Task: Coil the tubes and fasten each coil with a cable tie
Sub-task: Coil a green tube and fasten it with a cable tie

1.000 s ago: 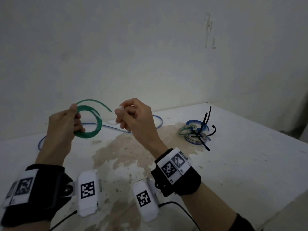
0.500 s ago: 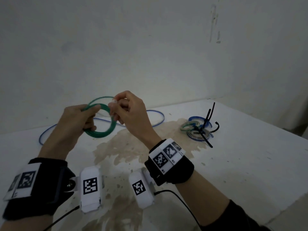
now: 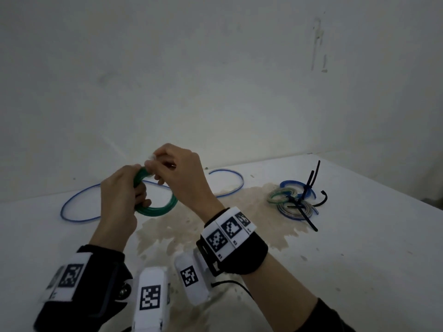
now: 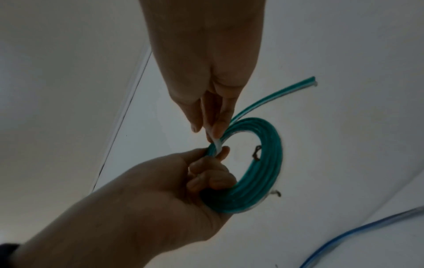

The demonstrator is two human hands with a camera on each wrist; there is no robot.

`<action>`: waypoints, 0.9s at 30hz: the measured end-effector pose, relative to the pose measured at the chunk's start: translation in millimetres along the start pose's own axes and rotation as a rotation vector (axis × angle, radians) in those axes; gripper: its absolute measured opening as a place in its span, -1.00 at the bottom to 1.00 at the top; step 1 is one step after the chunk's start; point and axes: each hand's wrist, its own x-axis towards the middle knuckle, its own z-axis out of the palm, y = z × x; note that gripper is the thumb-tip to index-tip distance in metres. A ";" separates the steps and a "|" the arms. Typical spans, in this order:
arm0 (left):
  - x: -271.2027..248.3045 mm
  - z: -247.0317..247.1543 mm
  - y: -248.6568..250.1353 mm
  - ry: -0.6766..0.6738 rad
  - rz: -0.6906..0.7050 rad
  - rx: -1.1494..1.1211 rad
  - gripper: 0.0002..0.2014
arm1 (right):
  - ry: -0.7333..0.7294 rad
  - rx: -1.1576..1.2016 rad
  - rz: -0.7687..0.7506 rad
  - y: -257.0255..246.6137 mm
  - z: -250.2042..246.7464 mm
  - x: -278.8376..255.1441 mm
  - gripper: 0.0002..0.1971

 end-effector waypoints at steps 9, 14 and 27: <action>-9.5 13.1 2.0 -0.031 0.136 0.076 -0.77 | 0.172 -0.337 -0.273 9.8 8.8 -1.8 -0.70; -7.1 10.3 -0.1 -0.034 0.004 -0.096 -0.75 | 0.073 -0.288 -0.207 4.8 1.8 -4.0 -0.78; -12.2 12.8 1.8 -0.011 0.457 0.359 -0.87 | 0.155 -0.031 -0.146 -7.9 -5.5 -1.9 -0.87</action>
